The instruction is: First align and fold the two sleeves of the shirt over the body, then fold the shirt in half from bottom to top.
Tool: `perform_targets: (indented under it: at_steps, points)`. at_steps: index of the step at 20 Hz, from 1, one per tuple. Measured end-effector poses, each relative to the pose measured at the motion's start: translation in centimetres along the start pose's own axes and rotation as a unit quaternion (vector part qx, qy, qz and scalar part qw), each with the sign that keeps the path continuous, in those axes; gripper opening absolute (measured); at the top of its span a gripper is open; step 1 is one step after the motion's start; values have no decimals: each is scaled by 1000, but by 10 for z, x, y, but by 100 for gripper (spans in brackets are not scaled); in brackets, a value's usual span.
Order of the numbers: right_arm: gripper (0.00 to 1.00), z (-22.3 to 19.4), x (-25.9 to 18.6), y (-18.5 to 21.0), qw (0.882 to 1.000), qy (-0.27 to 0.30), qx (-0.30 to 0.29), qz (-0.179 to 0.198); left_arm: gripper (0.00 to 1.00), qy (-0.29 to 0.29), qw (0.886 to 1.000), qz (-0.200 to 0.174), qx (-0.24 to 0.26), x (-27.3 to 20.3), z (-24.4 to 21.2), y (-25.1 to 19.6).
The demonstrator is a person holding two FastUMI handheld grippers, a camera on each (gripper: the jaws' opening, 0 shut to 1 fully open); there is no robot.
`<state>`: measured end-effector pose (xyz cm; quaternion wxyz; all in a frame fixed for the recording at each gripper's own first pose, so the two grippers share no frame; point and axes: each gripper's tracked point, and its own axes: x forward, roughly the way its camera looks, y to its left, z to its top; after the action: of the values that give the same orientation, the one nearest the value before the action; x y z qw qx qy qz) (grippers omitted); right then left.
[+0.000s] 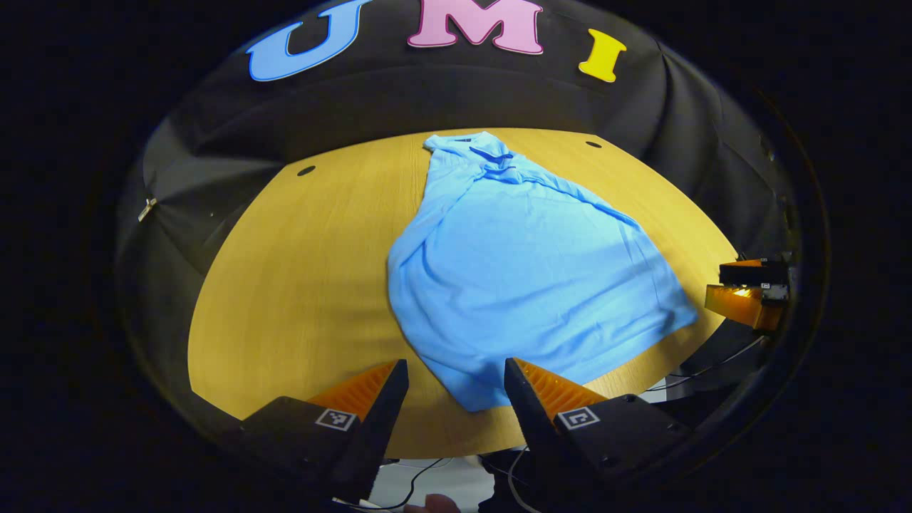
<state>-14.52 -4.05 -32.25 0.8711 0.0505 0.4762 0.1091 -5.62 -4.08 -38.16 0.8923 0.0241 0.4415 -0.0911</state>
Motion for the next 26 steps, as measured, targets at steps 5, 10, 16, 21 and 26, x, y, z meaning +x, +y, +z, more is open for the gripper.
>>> perform_targets:
  at_steps: [5,10,16,21,26]
  points:
    - [98,-19,21,1,999,34,-4,-5,87,4,1000,-7,6,16,7,-8]
    - [97,-31,37,1,998,51,-25,-11,87,26,1000,-8,4,32,-7,-11]
    - [98,-27,43,4,998,56,-34,-5,89,22,1000,-7,-10,33,-8,-14]
    - [60,-25,46,19,997,60,-53,17,47,24,999,-22,4,33,-7,-36]
    - [11,-23,49,29,996,63,-49,37,8,15,1000,-20,-16,32,-2,-40]
